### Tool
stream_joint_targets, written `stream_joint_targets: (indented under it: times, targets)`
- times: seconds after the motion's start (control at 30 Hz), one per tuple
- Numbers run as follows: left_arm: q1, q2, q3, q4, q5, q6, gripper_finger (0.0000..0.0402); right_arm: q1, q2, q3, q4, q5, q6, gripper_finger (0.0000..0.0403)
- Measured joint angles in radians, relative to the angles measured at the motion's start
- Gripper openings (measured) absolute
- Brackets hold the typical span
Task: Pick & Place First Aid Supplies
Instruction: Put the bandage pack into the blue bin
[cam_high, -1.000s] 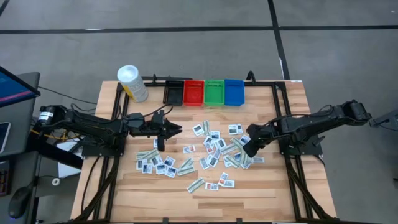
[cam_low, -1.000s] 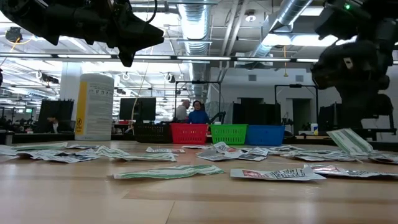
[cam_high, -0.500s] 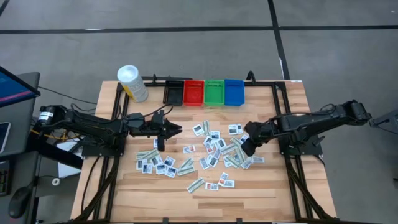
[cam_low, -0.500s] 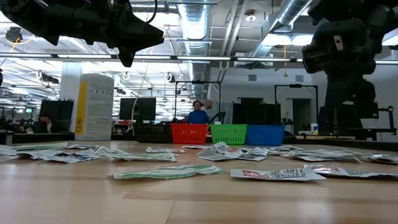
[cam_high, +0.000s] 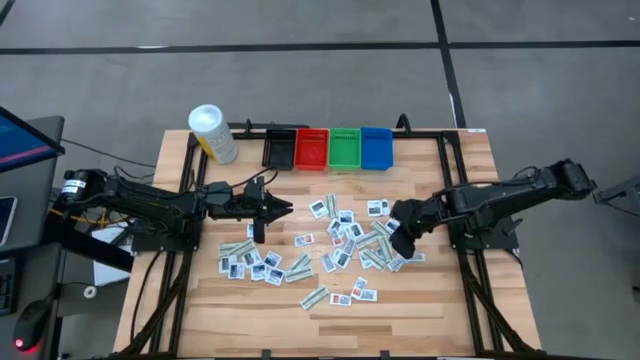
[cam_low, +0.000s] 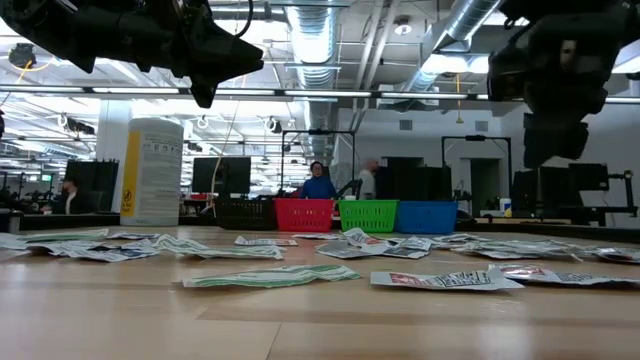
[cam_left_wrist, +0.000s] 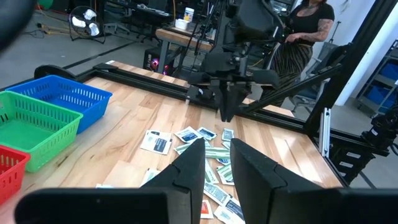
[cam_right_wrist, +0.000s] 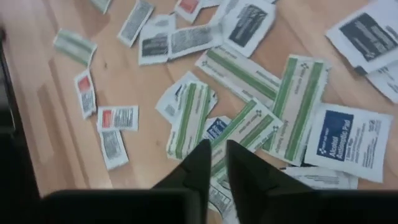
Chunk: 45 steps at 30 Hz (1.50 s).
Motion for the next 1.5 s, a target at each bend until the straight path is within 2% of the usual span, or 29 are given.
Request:
stream_joint_targets:
  times: [0.33,0.5,0.67,1.0,1.13,1.5]
  targets:
    - [0.0,0.0,0.0,0.0,-0.01,0.0,0.0076,0.073,0.001,0.0,0.099,0.079,-0.371,0.02]
    - [0.0,0.0,0.0,0.0,-0.011,0.0,0.0076,0.111,0.023,0.0,0.114,0.08,-0.534,0.0235]
    - [0.0,0.0,0.0,0.0,-0.011,0.0,0.0076,0.127,0.13,0.0,0.106,0.109,-0.628,0.0229]
    - [0.0,0.0,0.0,0.0,-0.011,0.0,0.0076,0.162,0.403,-0.001,0.194,0.102,-0.634,0.0196]
    - [0.0,0.0,0.0,0.0,-0.011,0.0,0.0076,0.191,0.44,0.008,0.203,0.105,-0.62,0.0184]
    - [0.0,0.0,0.0,0.0,-0.011,0.001,0.0076,0.199,0.432,0.018,0.188,0.105,-0.617,0.0147]
